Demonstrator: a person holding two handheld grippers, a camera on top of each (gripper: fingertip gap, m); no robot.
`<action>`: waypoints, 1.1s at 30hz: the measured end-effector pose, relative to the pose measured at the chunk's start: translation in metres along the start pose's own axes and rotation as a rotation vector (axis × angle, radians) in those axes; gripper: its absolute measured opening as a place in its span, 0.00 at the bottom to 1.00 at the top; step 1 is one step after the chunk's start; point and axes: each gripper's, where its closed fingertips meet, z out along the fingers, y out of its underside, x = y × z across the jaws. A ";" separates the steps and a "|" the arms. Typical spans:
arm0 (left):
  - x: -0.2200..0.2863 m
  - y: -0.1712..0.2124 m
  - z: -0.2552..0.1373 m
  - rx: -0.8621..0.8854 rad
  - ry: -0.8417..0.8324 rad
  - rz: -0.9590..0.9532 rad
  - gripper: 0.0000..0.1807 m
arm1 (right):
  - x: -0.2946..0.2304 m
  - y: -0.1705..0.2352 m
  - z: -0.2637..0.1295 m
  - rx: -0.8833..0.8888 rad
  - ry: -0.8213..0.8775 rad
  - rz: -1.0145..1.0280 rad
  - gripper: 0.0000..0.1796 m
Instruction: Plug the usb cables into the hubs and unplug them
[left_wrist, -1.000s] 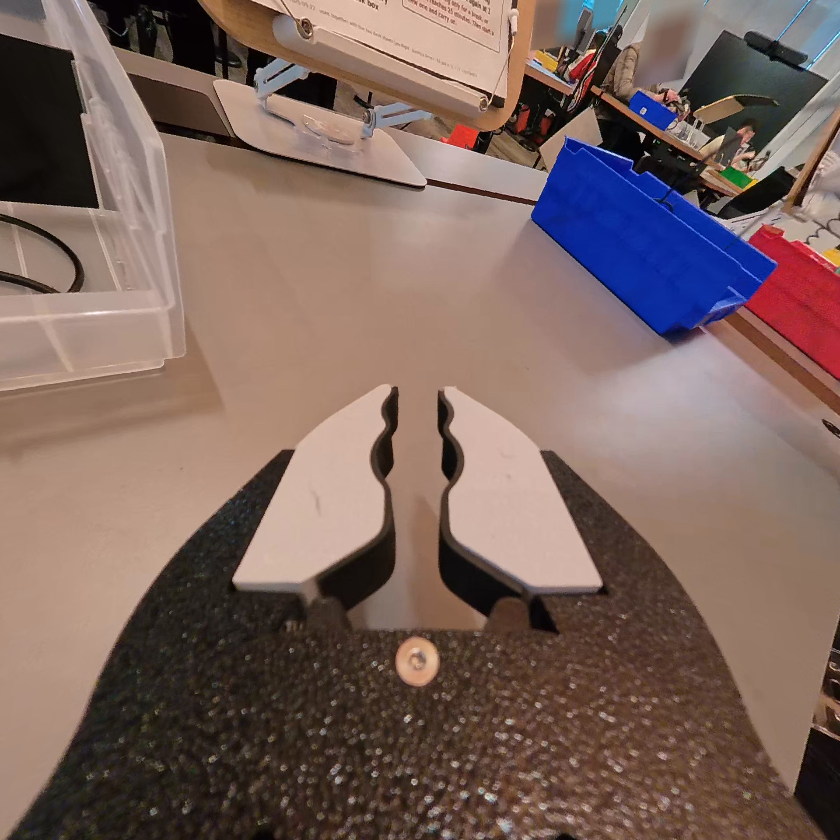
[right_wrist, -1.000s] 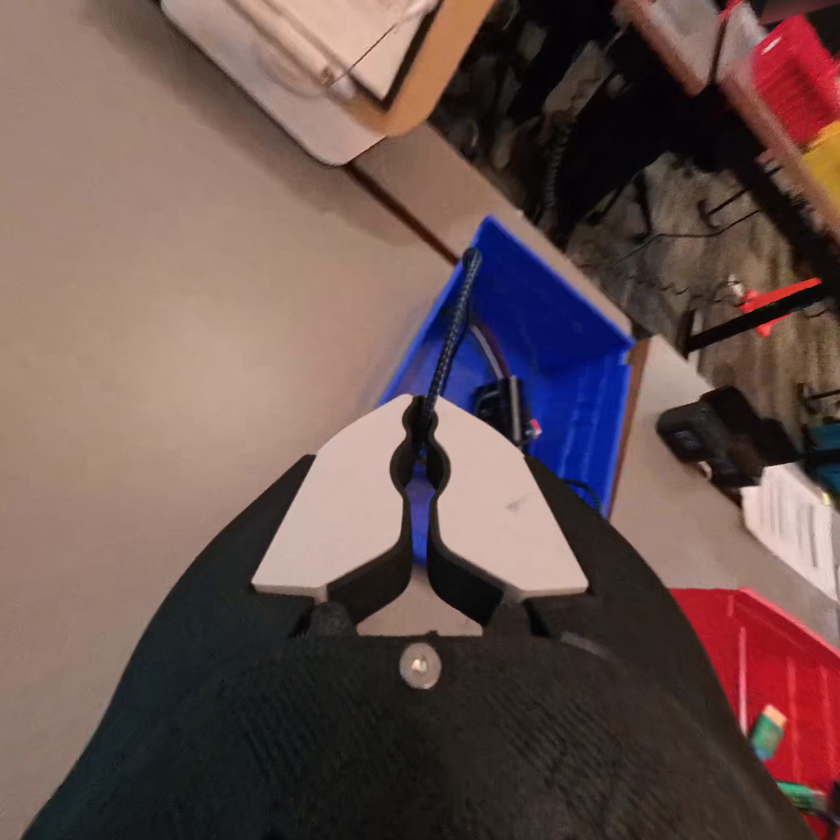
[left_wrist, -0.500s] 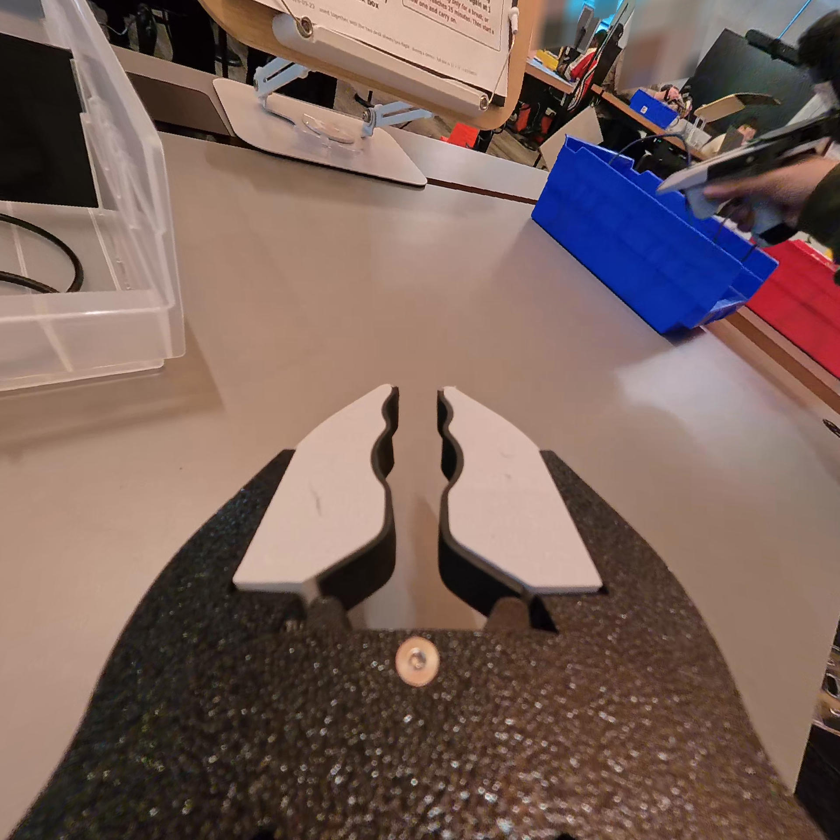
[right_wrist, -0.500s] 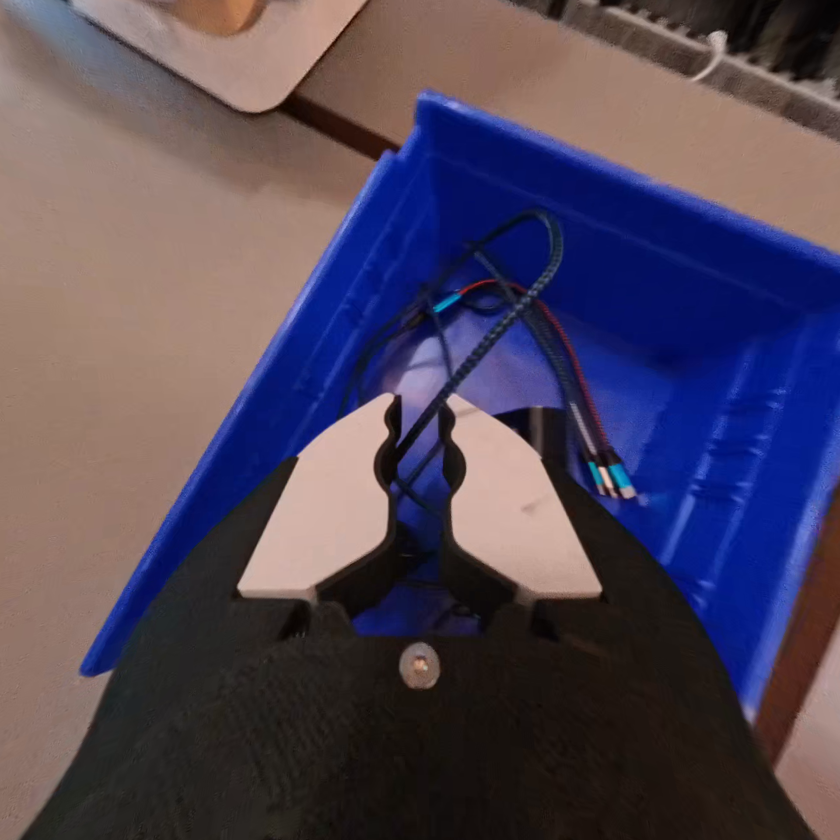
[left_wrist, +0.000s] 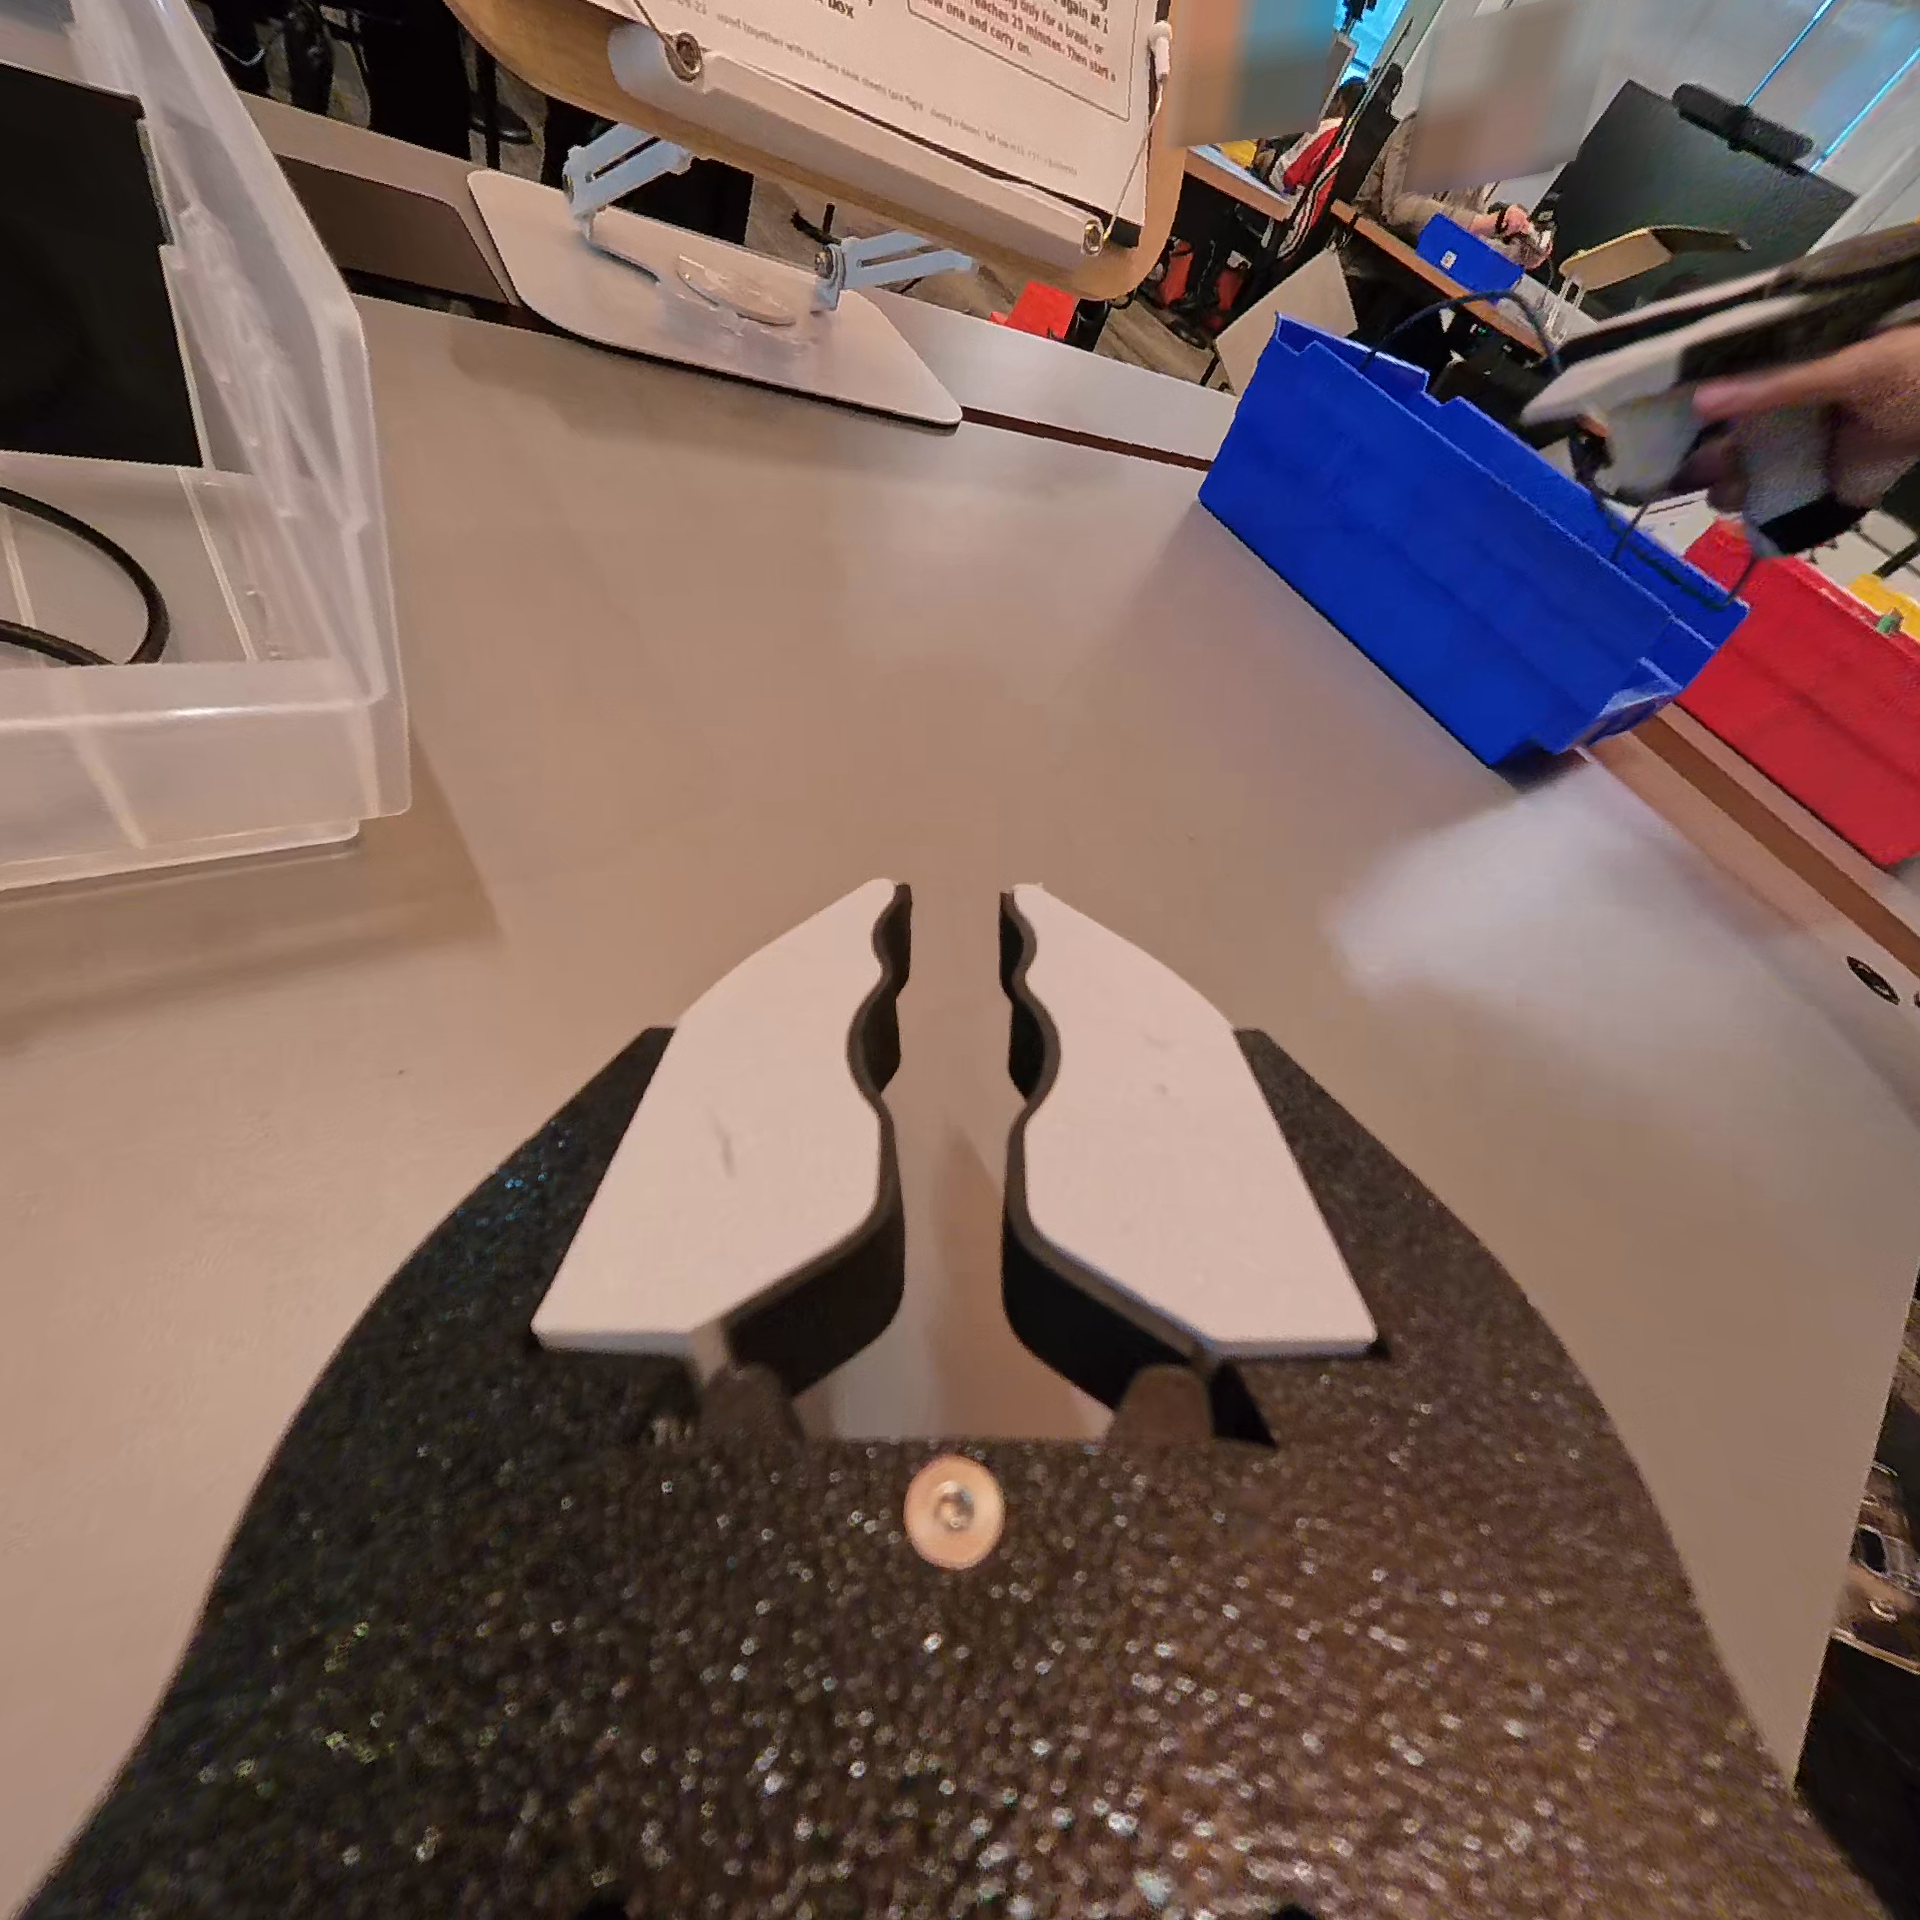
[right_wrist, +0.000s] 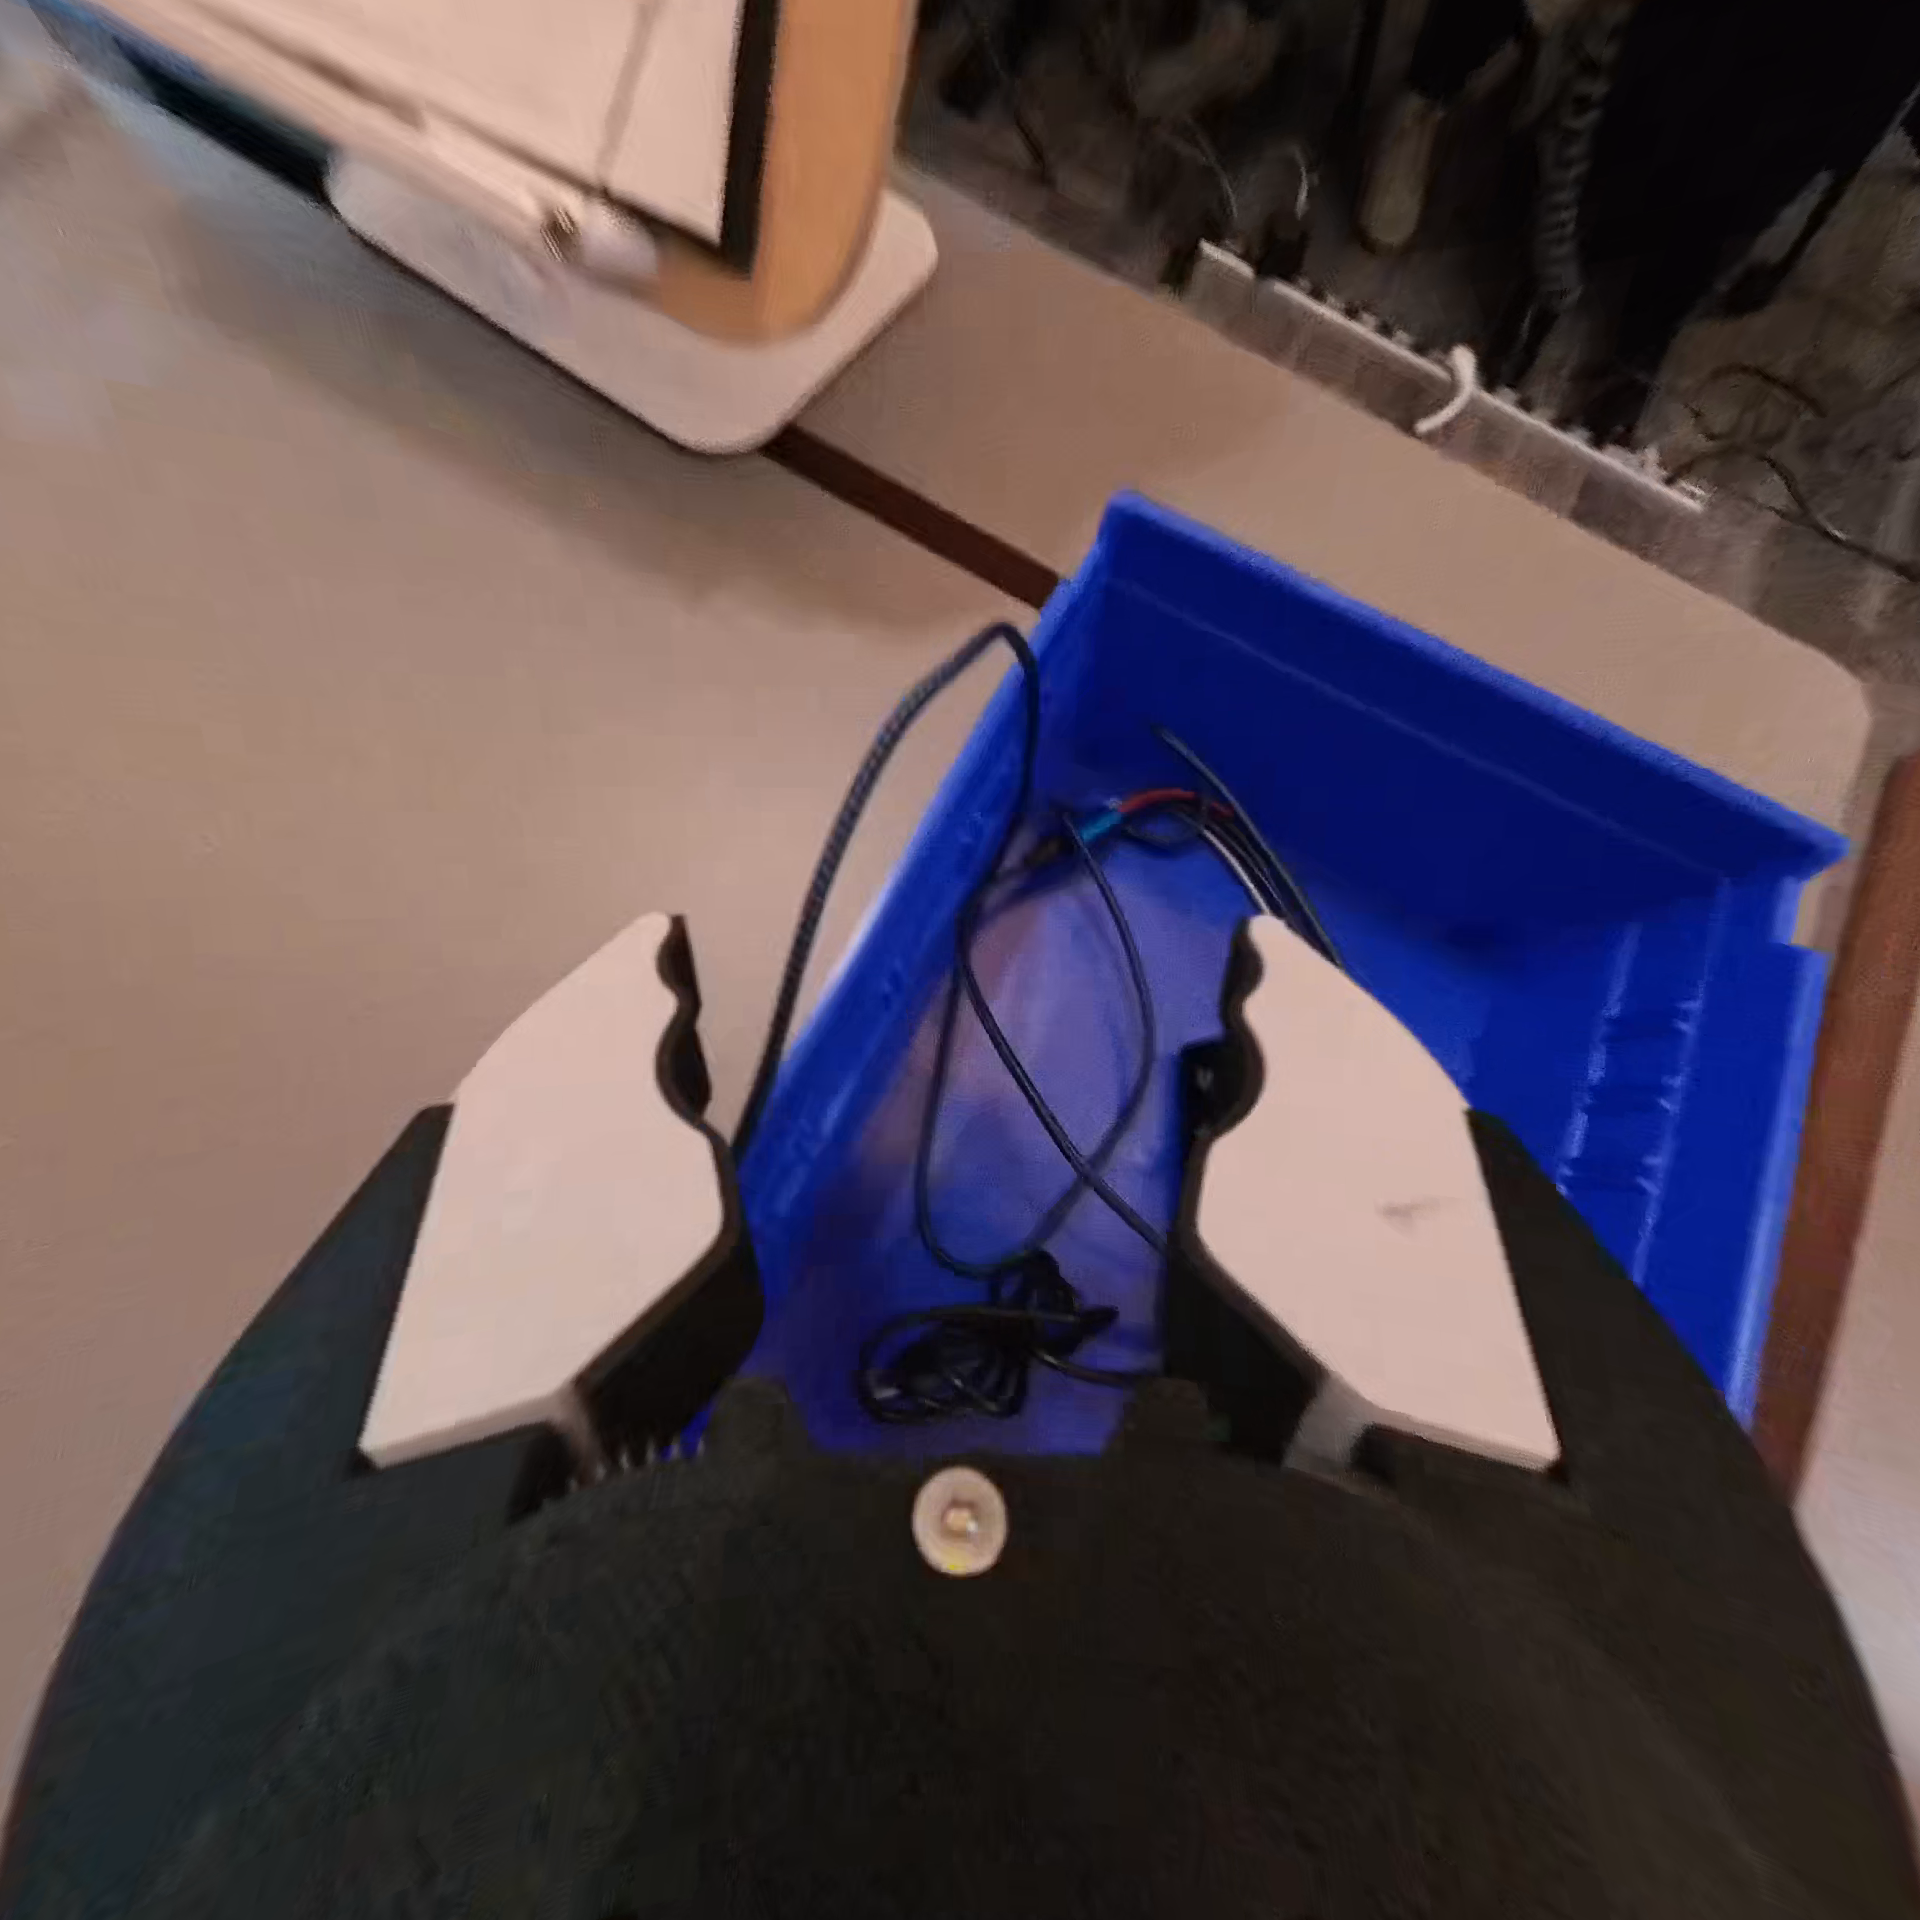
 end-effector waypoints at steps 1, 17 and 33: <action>0.000 0.000 0.000 -0.003 0.000 0.003 0.08 | -0.002 -0.013 -0.007 0.066 -0.030 0.057 0.54; 0.005 0.003 0.002 -0.026 0.008 0.027 0.09 | -0.027 -0.082 -0.110 0.392 -0.069 -0.035 0.37; 0.006 -0.041 -0.026 0.018 -0.093 0.212 0.14 | -0.262 -0.029 0.017 0.504 -0.359 -0.132 0.52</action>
